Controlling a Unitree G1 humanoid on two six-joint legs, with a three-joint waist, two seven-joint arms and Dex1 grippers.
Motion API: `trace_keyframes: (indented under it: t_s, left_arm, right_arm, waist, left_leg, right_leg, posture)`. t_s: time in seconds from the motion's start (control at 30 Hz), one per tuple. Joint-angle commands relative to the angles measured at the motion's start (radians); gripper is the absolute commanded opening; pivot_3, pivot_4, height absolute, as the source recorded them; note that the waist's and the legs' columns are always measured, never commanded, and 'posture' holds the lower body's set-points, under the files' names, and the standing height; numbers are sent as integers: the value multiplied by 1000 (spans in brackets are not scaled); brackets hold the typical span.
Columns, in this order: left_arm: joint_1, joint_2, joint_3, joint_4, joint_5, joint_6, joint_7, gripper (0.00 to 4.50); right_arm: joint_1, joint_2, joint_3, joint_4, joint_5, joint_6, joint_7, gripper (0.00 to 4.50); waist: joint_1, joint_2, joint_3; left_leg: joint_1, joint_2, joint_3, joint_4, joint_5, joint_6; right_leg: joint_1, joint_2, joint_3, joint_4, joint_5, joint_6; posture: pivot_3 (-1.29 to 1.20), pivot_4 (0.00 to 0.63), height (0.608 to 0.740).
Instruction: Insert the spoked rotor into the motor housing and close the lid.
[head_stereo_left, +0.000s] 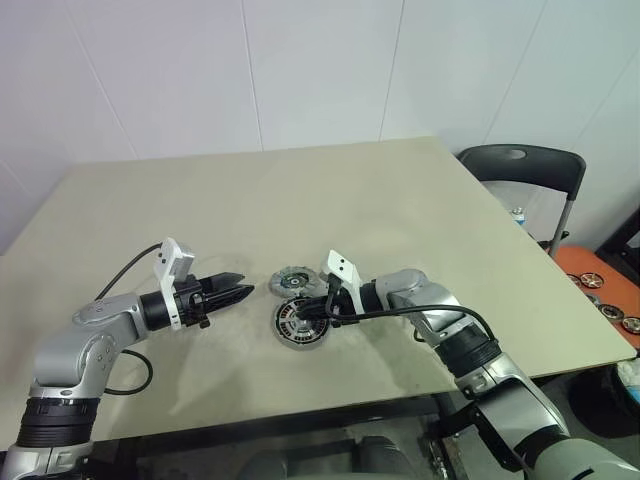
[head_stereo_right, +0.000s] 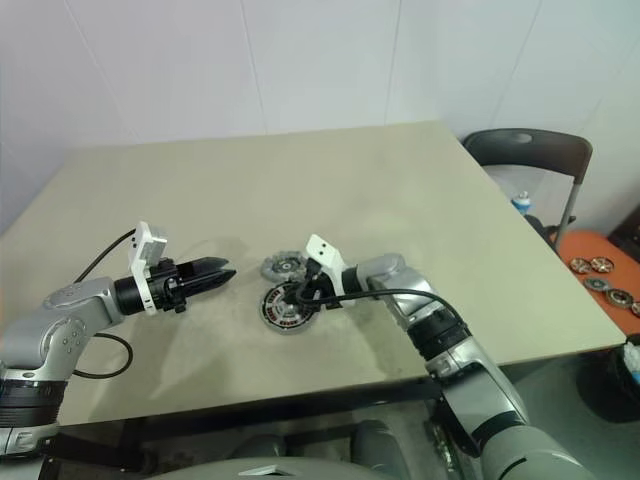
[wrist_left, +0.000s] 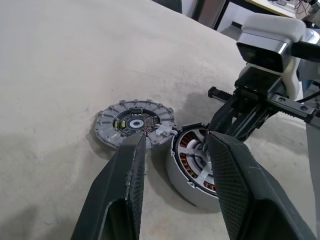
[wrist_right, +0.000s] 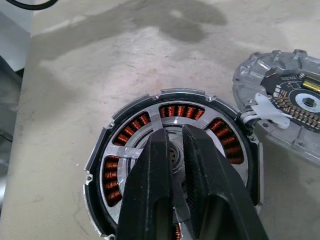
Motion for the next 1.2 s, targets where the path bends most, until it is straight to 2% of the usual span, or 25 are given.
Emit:
trace_keyframes:
  t_s: [0.03, 0.17, 0.23, 0.37, 0.53, 0.63, 0.77, 0.97, 1.07, 1.2]
  left_arm:
    - [-8, 6, 12, -22, -4, -12, -1, 2091]
    - [-18, 3, 8, -18, -4, -11, -1, 2091]
    - [-24, 4, 3, -15, -2, -14, -6, 2091]
    - [-38, 6, -8, -6, 2, -20, -18, 2091]
    - [-54, 6, -23, 5, 7, -27, -34, 2091]
    - [-59, 1, -31, 12, 13, -34, -37, 2091]
    - [-52, -8, -33, 1, 12, -38, -31, 2091]
    - [-23, -8, -16, -14, 10, -39, -27, 2091]
    - [-15, -6, -11, -16, 10, -40, -25, 2091]
    - [-14, -9, -10, -19, 9, -38, -19, 2091]
  right_arm:
    - [-16, -8, -56, -23, 51, 98, 29, 474]
    - [-74, -45, -131, -183, 163, 191, 102, 474]
    - [-95, -90, -103, -250, 126, 130, 132, 474]
    - [-117, -209, 37, -286, -103, -237, 197, 474]
    - [-194, -336, 185, -160, -419, -920, 235, 474]
    - [-240, -351, 234, -77, -482, -1195, 257, 474]
    - [-279, -325, 244, -6, -512, -1350, 251, 474]
    - [-284, -284, 256, 68, -561, -1461, 215, 474]
    - [-283, -277, 261, 82, -574, -1489, 206, 1066]
    - [-291, -273, 260, 115, -637, -1501, 172, 2421]
  waist:
    - [3, 1, 1]
    - [1, 2, 2]
    - [0, 4, 3]
    - [1, 3, 2]
    - [1, 3, 3]
    - [-2, 2, 3]
    - [-2, 2, 3]
    - [1, 2, 3]
    - [2, 2, 3]
    - [2, 2, 3]
  left_leg:
    - [2, 0, 0, 0, 0, 0]
    - [1, 0, -1, 0, 0, 0]
    - [0, 0, -1, 0, 0, 0]
    - [-5, 1, 0, -2, -1, -1]
    - [-13, 0, 2, 0, -1, -1]
    - [-13, 0, 3, 0, -1, -1]
    - [-12, 1, 2, 0, -1, -1]
    - [-12, 1, 0, 0, -1, -2]
    - [-12, 1, 0, 0, -1, -2]
    - [-12, 1, 0, 1, -1, -2]
  right_leg:
    - [3, 0, -1, -1, 0, 0]
    - [3, 0, -1, -2, 0, 0]
    - [0, 0, -1, -1, 0, 0]
    - [-6, 0, -2, -1, 0, 0]
    - [-13, -1, -2, -1, 0, 0]
    - [-13, -1, -2, -2, 0, 0]
    - [-14, 0, -2, -2, 0, 0]
    - [-13, 0, -2, -1, 0, -1]
    - [-14, 0, -2, -1, 0, -1]
    - [-13, -1, -2, -1, 1, -1]
  posture:
    - [0, 0, 740]
    - [0, 0, 740]
    - [0, 0, 740]
    - [0, 0, 740]
    - [0, 0, 740]
    - [0, 0, 740]
    - [0, 0, 740]
    - [0, 0, 740]
    - [0, 0, 740]
    - [0, 0, 740]
